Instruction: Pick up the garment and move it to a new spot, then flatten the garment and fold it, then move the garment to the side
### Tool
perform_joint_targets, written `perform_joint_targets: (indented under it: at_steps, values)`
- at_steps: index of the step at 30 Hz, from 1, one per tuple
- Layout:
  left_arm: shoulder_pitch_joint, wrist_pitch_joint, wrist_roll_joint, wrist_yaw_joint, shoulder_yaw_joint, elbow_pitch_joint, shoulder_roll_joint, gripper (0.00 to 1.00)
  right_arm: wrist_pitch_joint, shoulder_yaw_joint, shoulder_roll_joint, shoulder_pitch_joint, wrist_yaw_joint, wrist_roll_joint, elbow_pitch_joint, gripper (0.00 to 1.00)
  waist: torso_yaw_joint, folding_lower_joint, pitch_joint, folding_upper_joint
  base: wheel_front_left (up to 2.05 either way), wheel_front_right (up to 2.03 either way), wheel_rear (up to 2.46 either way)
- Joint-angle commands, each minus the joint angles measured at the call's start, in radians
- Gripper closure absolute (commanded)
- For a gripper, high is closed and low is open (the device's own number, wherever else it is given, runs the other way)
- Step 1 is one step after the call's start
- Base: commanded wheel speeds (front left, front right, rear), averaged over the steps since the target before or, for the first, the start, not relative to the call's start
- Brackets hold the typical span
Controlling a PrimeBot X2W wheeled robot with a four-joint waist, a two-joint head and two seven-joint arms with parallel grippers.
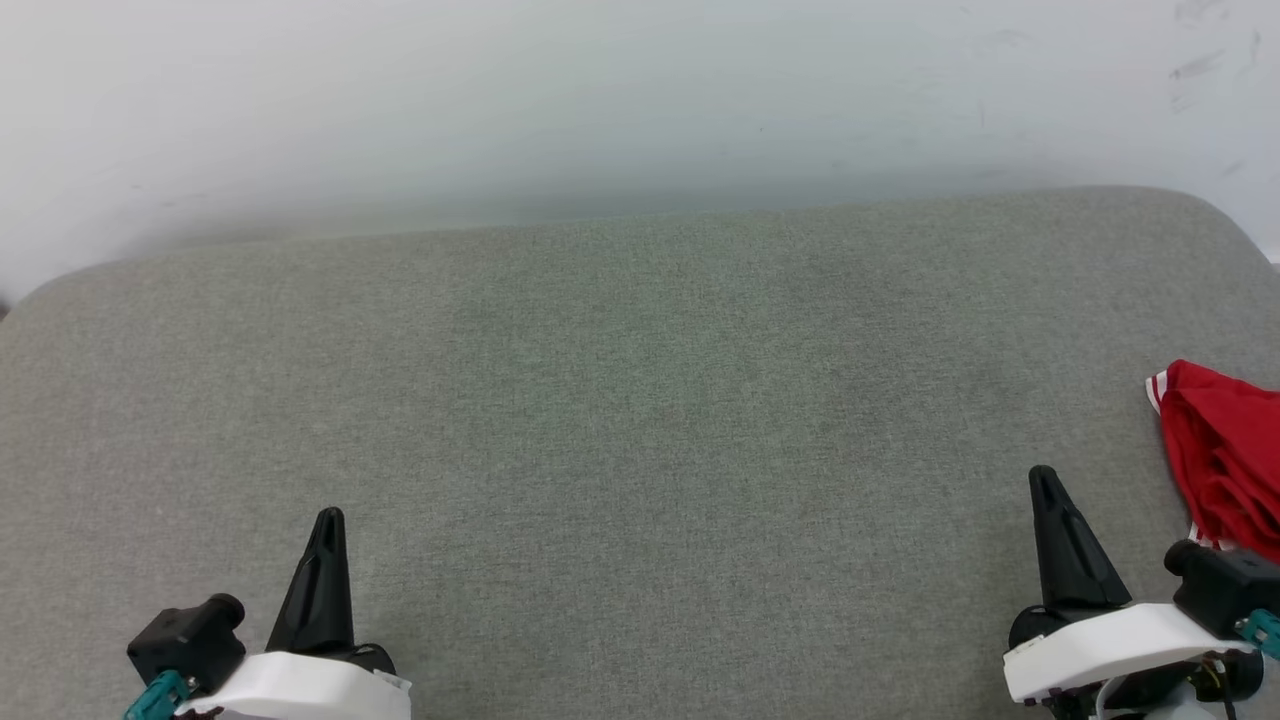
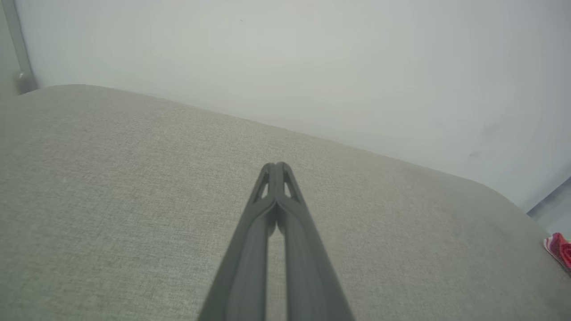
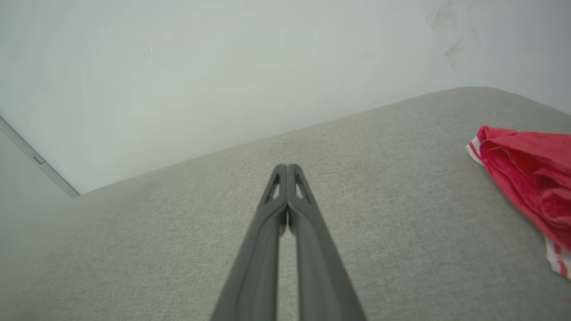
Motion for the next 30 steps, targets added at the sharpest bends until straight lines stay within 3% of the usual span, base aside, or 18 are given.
perform_joint_targets:
  at_steps: [1, 30]
  values:
    - [-0.028, 0.006, -0.032, -0.003, 0.004, -0.01, 0.002, 1.0, 0.005, -0.005, 0.001, -0.023, 0.0, 0.032, -0.013, 1.0, 0.0, 0.0, 0.0, 0.0, 0.0, 0.0, 0.0]
    - [-0.078, 0.12, -0.482, -0.008, 0.015, 0.051, 0.003, 1.0, 0.113, -0.041, 0.008, -0.046, 0.0, 0.481, 0.011, 1.0, 0.007, 0.0, -0.012, 0.0, 0.0, 0.0, 0.0]
